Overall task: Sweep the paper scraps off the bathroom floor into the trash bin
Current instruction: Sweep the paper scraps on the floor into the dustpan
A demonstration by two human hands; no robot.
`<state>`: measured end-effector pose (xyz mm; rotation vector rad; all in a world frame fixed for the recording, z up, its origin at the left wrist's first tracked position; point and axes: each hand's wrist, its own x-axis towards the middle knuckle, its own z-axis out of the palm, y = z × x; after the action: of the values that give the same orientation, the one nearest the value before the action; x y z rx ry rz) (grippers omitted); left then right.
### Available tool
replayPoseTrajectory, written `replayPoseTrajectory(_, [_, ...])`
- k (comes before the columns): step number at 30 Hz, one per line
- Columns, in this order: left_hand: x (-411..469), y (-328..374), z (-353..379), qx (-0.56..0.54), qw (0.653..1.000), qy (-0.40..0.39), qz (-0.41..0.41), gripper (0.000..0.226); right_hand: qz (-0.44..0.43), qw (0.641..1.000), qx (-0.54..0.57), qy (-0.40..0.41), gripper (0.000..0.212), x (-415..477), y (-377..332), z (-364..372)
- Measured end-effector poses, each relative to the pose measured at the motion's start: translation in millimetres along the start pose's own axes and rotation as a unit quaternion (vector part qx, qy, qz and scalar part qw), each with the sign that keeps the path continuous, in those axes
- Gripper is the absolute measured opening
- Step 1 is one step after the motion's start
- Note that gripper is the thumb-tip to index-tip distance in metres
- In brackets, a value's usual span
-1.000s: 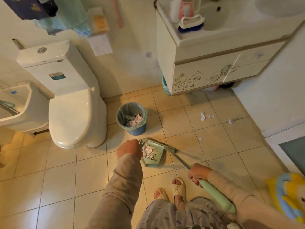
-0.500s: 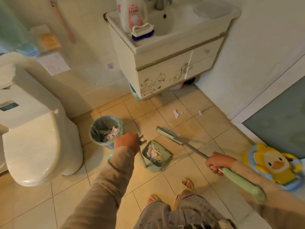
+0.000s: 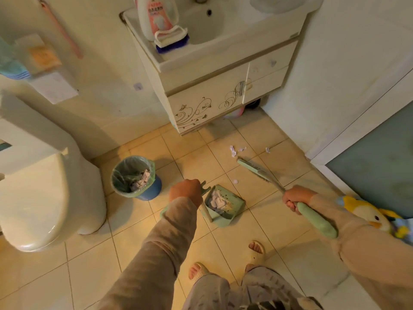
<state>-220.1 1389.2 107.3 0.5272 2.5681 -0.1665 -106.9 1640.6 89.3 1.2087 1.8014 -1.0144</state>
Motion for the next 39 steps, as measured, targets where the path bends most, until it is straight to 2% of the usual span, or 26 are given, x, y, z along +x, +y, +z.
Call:
replayPoseTrajectory(3, [10.0,22.0,-8.3,0.037,0.999,-0.007,0.004,0.026,-0.014,0.998,-0.062,-0.013,0.033,12.6,-2.3,-18.3])
replayPoseTrajectory(6, [15.9,34.7,-12.5,0.051,0.998,-0.019,-0.014,0.027,-0.038,0.989,-0.138,-0.041,0.022,19.0,3.3,-27.2])
replayPoseTrajectory(8, [16.0,37.4,-12.4,0.056,0.998,-0.022,-0.022,0.027,-0.048,0.982,-0.172,-0.066,0.037,23.9,12.1,-25.3])
replayPoseTrajectory(10, [13.5,38.2,-9.3,0.058,0.998,-0.022,-0.026,0.027,-0.022,0.971,-0.218,-0.094,0.049,23.6,20.0,-24.0])
replayPoseTrajectory(12, [9.3,38.2,-4.8,0.059,0.998,-0.013,-0.03,0.026,0.015,0.959,-0.26,-0.108,0.055,21.0,24.8,-23.5])
replayPoseTrajectory(14, [6.8,40.1,-1.5,0.06,0.998,-0.002,-0.031,0.025,0.016,0.951,-0.278,-0.131,0.056,17.8,26.7,-25.6])
replayPoseTrajectory(16, [7.3,43.5,-1.9,0.061,0.998,0.001,-0.028,0.024,0.026,0.951,-0.264,-0.161,0.049,14.9,31.2,-30.1])
replayPoseTrajectory(19, [12.8,45.8,-7.5,0.054,0.998,-0.005,-0.026,0.026,0.04,0.959,-0.214,-0.181,0.014,12.1,40.0,-37.1])
replayPoseTrajectory(24, [14.0,38.8,-10.6,0.042,0.999,-0.014,-0.024,0.027,0.045,0.982,-0.042,-0.179,0.029,6.3,63.4,-48.2])
replayPoseTrajectory(28, [6.7,33.8,-2.1,0.035,0.999,-0.013,-0.017,0.026,0.055,0.984,0.029,-0.166,0.036,-1.1,66.2,-47.4])
replayPoseTrajectory(35, [6.7,33.6,-4.1,0.04,0.999,-0.021,-0.003,0.026,0.03,0.991,-0.081,-0.106,0.018,-6.3,32.9,4.2])
replayPoseTrajectory(39, [9.0,28.8,-3.2,0.031,0.999,-0.013,-0.004,0.025,-0.018,0.975,-0.204,-0.091,0.041,-12.9,29.1,32.3])
